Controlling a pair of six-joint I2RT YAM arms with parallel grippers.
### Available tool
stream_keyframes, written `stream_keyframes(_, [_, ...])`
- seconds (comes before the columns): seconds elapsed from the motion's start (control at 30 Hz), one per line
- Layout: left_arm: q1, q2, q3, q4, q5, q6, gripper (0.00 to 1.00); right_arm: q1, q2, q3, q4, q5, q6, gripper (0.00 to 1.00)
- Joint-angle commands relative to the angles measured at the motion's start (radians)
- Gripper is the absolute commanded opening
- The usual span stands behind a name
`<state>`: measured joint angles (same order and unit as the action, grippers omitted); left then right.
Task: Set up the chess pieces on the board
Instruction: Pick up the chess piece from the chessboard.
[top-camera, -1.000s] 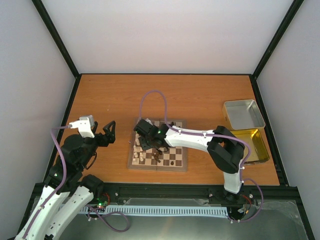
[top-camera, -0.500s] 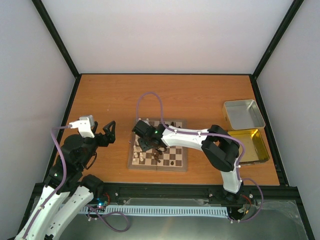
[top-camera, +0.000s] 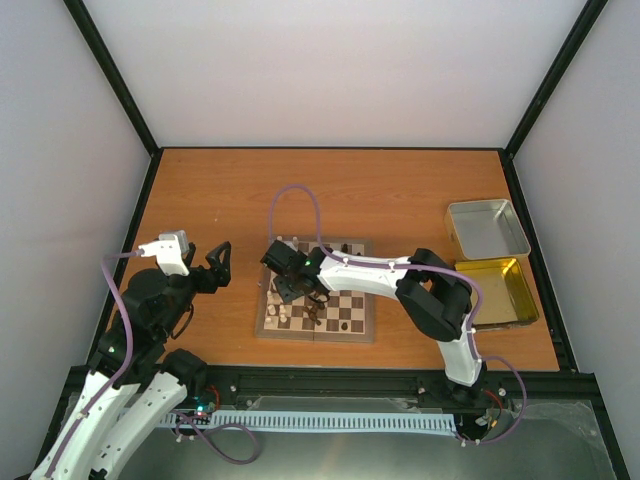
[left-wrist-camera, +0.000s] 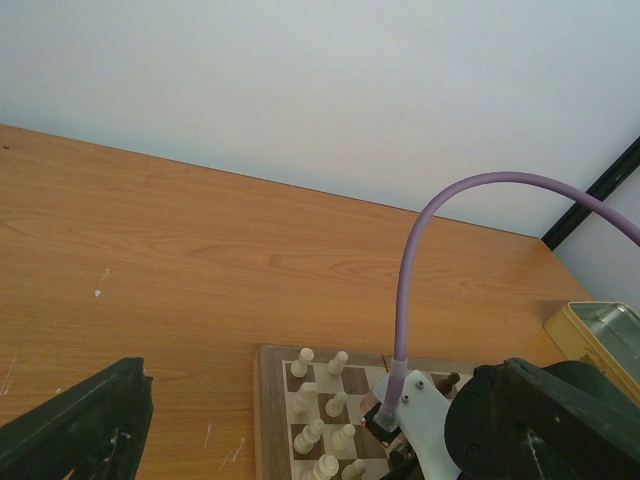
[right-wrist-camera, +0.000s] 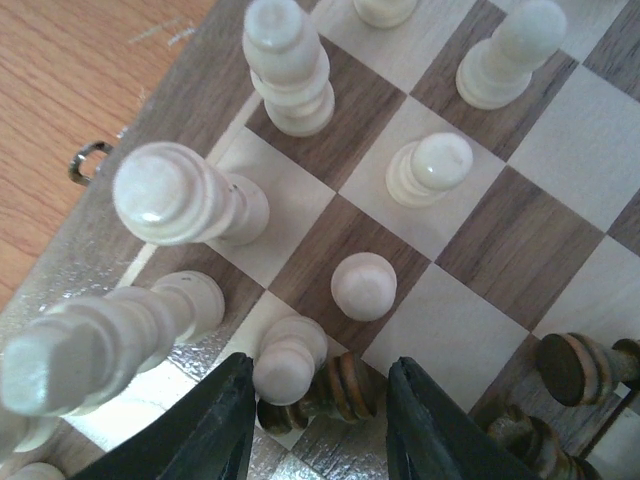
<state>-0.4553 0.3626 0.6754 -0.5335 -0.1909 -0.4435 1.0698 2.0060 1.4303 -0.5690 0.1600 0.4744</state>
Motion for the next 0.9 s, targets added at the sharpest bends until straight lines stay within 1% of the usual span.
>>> stream_keyframes(0.0, [0.006, 0.002, 0.011, -0.008, -0.007, -0.012, 0.93, -0.004, 0.019, 0.032, -0.023, 0.023, -0.015, 0.37])
stream_keyframes(0.13, [0.006, 0.002, 0.011, -0.008, -0.008, -0.012, 0.93, -0.004, 0.025, 0.041, -0.040, 0.032, -0.019, 0.37])
stream_keyframes(0.3, [0.006, 0.001, 0.011, -0.009, -0.007, -0.013, 0.93, -0.004, 0.017, 0.034, -0.048, 0.037, -0.020, 0.29])
stream_keyframes(0.4, [0.006, 0.000, 0.011, -0.008, -0.008, -0.012, 0.93, -0.004, 0.002, 0.018, -0.045, 0.036, -0.030, 0.28])
stream_keyframes(0.67, [0.006, 0.002, 0.011, -0.008, -0.007, -0.013, 0.93, -0.004, -0.078, -0.067, -0.046, 0.016, -0.032, 0.27])
stream_keyframes(0.87, [0.006, 0.006, 0.010, -0.007, -0.005, -0.012, 0.94, -0.004, -0.134, -0.128, -0.009, -0.013, -0.017, 0.27])
